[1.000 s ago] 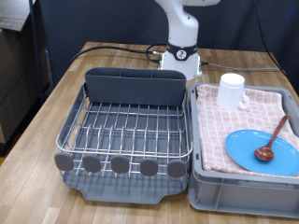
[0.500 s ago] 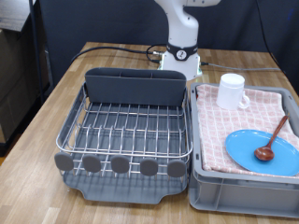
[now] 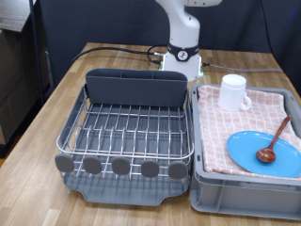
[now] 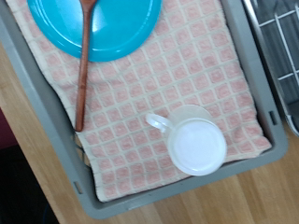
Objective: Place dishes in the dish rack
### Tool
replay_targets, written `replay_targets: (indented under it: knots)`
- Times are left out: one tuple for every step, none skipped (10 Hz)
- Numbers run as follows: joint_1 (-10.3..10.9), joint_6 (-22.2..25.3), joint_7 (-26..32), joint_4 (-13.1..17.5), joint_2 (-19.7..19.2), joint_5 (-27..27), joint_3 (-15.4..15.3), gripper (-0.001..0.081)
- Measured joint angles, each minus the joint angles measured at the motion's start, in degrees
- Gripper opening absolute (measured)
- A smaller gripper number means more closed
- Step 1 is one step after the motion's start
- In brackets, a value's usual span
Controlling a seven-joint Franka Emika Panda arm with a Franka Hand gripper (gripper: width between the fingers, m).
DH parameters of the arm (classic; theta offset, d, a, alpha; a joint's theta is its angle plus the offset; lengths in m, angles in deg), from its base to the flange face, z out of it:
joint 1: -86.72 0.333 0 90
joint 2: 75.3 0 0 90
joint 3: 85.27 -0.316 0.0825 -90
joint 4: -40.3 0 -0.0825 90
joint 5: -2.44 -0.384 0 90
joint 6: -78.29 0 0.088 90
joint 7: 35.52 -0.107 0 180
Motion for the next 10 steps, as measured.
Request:
replay_targets:
  knots:
    - [0.05, -0.73, -1.17, 1.67, -2.1, 0.02, -0.92, 0.0803]
    - [0.1, -2.43, -2.14, 3.09, -4.19, 0.02, -1.78, 0.0803]
    - [0.16, -4.16, -2.96, 4.2, -6.24, 0.68, -2.68, 0.0803]
    - [0.24, -6.16, -3.34, 4.96, -8.3, 1.32, -3.6, 0.0803]
    - [0.25, -8.37, -3.75, 5.1, -10.27, 3.27, -4.53, 0.0803]
    - [0.26, -10.17, -4.85, 4.83, -12.1, 5.89, -5.39, 0.0803]
    - [0.26, -12.14, -6.52, 4.08, -13.66, 7.91, -6.05, 0.0803]
    - [0.27, -14.05, -8.36, 2.69, -14.73, 9.06, -6.51, 0.0803]
    - [0.27, -16.16, -9.95, 0.64, -15.32, 9.56, -6.92, 0.0803]
    - [0.29, -19.17, -10.91, -1.96, -15.44, 9.76, -7.29, 0.0803]
